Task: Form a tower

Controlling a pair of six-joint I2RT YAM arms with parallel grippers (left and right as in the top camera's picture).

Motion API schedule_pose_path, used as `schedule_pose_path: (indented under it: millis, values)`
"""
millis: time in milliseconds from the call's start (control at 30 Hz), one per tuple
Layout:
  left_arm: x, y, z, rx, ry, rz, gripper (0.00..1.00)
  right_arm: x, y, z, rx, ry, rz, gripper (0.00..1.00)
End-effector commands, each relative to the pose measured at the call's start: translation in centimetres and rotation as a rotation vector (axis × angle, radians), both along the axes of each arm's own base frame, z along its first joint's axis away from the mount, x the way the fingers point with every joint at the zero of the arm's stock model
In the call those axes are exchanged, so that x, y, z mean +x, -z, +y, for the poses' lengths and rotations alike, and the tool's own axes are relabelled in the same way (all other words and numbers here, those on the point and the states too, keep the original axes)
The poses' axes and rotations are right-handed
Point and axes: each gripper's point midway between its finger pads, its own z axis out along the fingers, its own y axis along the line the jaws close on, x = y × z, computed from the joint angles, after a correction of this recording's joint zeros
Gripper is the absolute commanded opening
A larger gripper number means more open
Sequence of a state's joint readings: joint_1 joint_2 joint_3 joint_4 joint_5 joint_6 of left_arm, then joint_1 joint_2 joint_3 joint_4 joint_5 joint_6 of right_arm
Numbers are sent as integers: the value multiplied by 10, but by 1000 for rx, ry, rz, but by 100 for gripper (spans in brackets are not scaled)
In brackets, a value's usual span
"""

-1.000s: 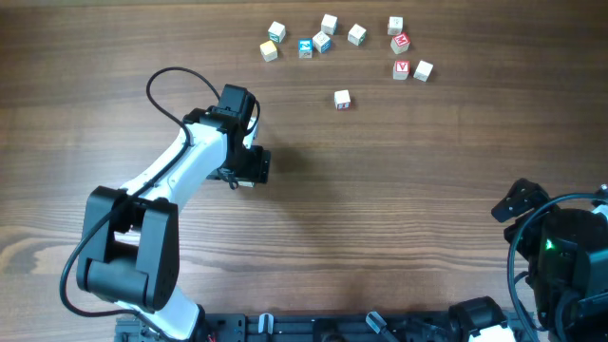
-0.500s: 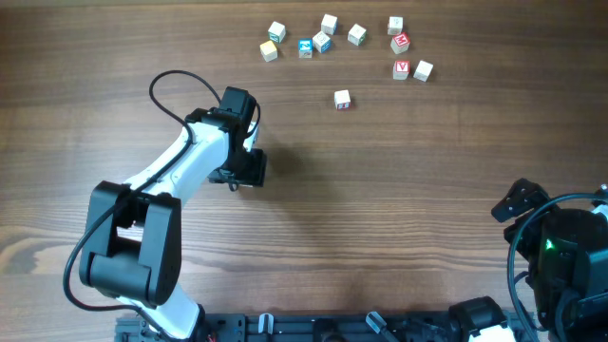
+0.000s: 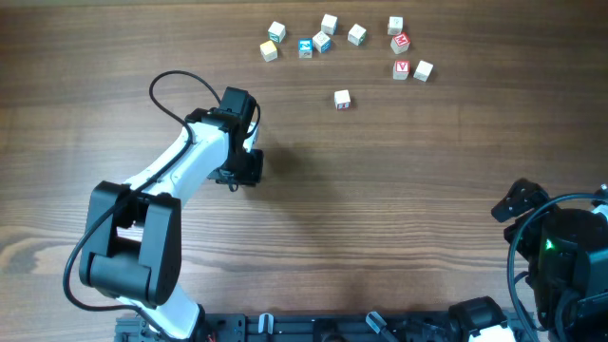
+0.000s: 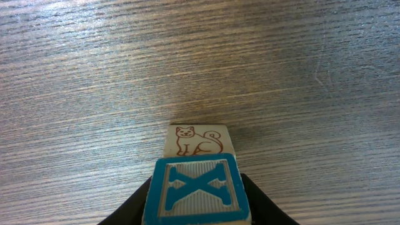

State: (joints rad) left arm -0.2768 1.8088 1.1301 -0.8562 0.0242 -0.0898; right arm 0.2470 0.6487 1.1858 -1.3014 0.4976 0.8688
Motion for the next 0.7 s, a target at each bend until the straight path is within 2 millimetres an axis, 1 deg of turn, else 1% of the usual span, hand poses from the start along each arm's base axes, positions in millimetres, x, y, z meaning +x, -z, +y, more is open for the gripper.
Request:
schedule_pose_path:
  millis: [0, 100, 167, 233, 300, 367, 400, 467, 500, 567, 633, 667]
  values:
    - [-4, 5, -1, -3, 6, 20, 35, 1, 2, 1, 0, -5, 8, 100]
    - [-4, 5, -1, -3, 6, 20, 37, 1, 2, 1, 0, -5, 8, 100]
    - [-4, 5, -1, -3, 6, 20, 42, 1, 2, 1, 0, -6, 8, 100]
    - [-4, 5, -1, -3, 6, 20, 50, 1, 2, 1, 0, -5, 7, 100]
    - [-4, 5, -1, -3, 6, 20, 53, 1, 2, 1, 0, -5, 8, 100]
    - [-4, 5, -1, -3, 6, 20, 54, 1, 2, 1, 0, -5, 8, 100]
    - [-4, 5, -1, -3, 6, 20, 52, 1, 2, 1, 0, -5, 8, 100]
    - [-4, 5, -1, -3, 6, 20, 45, 1, 2, 1, 0, -5, 8, 100]
    - [-4, 5, -1, -3, 6, 20, 44, 1, 2, 1, 0, -5, 8, 100]
    - [-4, 5, -1, -3, 6, 20, 38, 1, 2, 1, 0, -5, 8, 100]
    - [-4, 5, -1, -3, 6, 20, 36, 1, 2, 1, 0, -5, 8, 100]
    - [-4, 5, -1, -3, 6, 20, 33, 1, 2, 1, 0, -5, 8, 100]
